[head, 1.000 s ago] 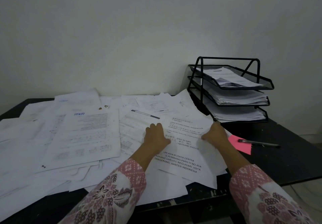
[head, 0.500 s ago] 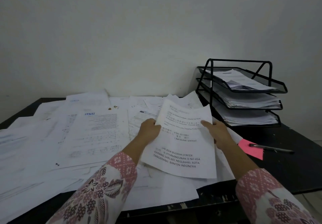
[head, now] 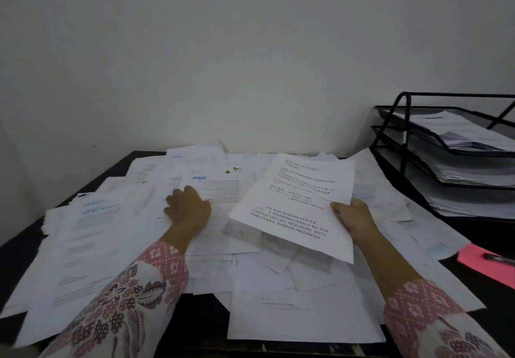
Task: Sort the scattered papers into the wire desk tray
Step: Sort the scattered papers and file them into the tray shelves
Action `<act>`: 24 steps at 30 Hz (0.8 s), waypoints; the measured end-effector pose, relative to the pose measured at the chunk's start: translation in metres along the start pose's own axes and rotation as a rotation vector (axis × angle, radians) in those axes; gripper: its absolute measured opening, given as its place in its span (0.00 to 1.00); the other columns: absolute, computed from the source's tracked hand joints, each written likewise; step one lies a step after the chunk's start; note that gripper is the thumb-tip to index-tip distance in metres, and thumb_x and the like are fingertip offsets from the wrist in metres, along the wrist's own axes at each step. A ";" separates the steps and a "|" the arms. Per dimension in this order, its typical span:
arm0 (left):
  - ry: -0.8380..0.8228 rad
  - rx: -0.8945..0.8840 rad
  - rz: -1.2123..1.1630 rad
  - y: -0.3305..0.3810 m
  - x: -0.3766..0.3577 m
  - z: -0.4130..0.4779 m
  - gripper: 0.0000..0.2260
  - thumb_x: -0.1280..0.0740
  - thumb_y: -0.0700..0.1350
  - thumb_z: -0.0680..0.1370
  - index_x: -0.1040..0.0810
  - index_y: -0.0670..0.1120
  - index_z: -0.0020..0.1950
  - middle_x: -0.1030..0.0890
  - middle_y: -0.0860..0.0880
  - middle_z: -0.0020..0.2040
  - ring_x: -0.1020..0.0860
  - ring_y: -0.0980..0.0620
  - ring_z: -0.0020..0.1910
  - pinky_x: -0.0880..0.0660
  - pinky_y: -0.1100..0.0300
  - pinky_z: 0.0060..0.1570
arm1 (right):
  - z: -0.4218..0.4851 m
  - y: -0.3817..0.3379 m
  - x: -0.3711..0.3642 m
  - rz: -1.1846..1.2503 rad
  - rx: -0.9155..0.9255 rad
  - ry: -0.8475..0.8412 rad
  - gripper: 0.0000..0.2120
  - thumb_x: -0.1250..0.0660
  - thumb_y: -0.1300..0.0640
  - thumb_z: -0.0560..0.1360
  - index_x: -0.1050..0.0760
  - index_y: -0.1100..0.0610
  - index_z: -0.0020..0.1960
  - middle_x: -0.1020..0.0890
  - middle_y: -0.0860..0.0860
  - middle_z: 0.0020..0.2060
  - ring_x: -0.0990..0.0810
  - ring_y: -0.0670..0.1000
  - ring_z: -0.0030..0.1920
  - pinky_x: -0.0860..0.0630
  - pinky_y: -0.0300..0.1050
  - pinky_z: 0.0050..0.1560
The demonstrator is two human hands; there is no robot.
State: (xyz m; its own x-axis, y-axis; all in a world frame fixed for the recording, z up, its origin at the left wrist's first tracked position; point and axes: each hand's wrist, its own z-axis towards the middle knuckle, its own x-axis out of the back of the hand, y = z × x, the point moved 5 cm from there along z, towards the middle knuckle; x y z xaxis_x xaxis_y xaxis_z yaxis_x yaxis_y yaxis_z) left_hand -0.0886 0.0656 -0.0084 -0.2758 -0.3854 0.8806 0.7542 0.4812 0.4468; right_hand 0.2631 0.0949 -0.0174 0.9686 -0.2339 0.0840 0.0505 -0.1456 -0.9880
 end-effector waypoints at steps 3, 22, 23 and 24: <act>0.002 0.068 0.077 -0.029 0.003 0.012 0.27 0.38 0.58 0.77 0.37 0.40 0.67 0.33 0.38 0.66 0.34 0.40 0.65 0.36 0.48 0.63 | 0.002 0.004 -0.010 -0.037 0.006 0.001 0.12 0.39 0.65 0.77 0.27 0.62 0.60 0.21 0.58 0.53 0.22 0.56 0.47 0.25 0.45 0.43; -0.134 -0.121 -0.276 -0.016 -0.001 0.024 0.12 0.39 0.36 0.77 0.28 0.42 0.60 0.22 0.41 0.55 0.24 0.44 0.51 0.30 0.58 0.45 | -0.003 -0.012 -0.057 -0.218 0.114 -0.064 0.13 0.36 0.62 0.76 0.26 0.64 0.59 0.21 0.57 0.54 0.22 0.56 0.52 0.26 0.48 0.54; -0.152 -0.154 -0.325 -0.011 -0.002 0.021 0.12 0.41 0.36 0.78 0.30 0.42 0.61 0.22 0.40 0.52 0.24 0.45 0.47 0.31 0.59 0.43 | -0.004 -0.014 -0.062 -0.226 0.133 -0.062 0.14 0.35 0.61 0.76 0.27 0.64 0.60 0.21 0.57 0.55 0.23 0.54 0.51 0.27 0.47 0.54; -0.174 -0.185 -0.373 -0.006 -0.003 0.017 0.12 0.43 0.36 0.79 0.31 0.41 0.63 0.23 0.40 0.48 0.25 0.48 0.42 0.32 0.60 0.39 | -0.005 -0.015 -0.068 -0.232 0.151 -0.060 0.15 0.35 0.61 0.76 0.28 0.64 0.61 0.22 0.57 0.56 0.24 0.53 0.51 0.28 0.45 0.53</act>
State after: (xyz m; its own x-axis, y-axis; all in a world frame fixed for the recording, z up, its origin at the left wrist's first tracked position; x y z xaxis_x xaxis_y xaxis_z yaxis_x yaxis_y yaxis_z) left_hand -0.1019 0.0770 -0.0106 -0.6329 -0.3604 0.6852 0.6739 0.1793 0.7167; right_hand 0.1954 0.1079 -0.0075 0.9392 -0.1532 0.3072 0.3043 -0.0431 -0.9516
